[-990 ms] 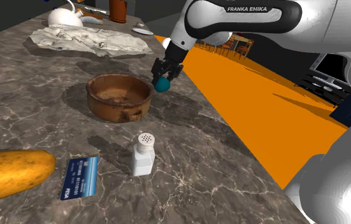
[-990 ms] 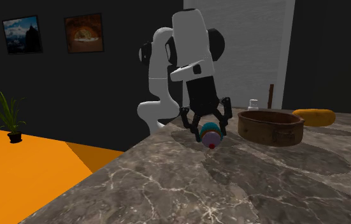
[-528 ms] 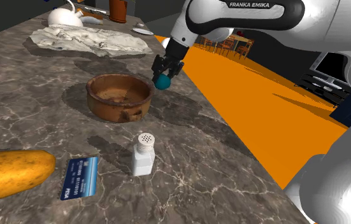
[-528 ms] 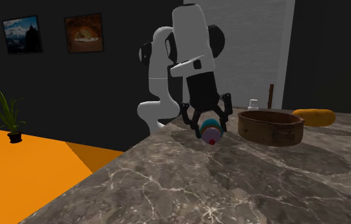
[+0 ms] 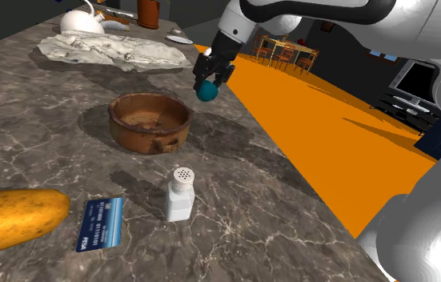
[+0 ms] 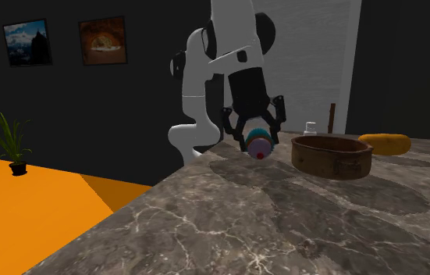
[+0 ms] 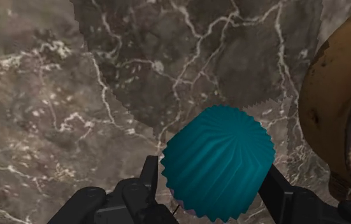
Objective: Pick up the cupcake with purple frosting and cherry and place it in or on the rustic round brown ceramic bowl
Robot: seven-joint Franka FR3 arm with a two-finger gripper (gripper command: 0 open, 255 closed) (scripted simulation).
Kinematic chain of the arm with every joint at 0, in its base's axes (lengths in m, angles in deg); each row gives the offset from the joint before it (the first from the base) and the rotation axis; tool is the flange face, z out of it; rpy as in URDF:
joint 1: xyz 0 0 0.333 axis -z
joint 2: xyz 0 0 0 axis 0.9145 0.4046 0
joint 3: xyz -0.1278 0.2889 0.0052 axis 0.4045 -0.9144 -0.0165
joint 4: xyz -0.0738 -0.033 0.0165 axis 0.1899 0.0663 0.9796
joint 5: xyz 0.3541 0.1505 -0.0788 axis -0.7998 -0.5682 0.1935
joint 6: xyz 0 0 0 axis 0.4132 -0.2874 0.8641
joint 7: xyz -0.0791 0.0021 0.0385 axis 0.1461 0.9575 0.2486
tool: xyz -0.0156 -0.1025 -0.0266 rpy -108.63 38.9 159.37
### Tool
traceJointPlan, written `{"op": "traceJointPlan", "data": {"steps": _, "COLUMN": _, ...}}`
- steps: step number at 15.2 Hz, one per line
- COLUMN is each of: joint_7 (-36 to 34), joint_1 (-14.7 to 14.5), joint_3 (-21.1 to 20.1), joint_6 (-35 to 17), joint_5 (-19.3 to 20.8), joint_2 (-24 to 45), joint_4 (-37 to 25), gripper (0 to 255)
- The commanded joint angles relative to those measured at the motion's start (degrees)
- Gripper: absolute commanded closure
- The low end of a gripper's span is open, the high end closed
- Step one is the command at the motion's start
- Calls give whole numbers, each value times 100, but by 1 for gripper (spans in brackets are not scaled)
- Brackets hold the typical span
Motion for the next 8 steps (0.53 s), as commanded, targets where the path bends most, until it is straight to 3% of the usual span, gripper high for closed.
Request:
{"op": "traceJointPlan", "data": {"steps": 1, "joint_7": -28, "joint_1": 0, "joint_3": 1, "joint_6": 151, "joint_5": 11, "joint_2": 18, "joint_4": -171, "gripper": 255}}
{"op": "traceJointPlan", "data": {"steps": 8, "joint_7": -126, "joint_1": 1, "joint_3": 2, "joint_6": 716, "joint_5": 47, "joint_2": 133, "joint_4": -857, "gripper": 255}}
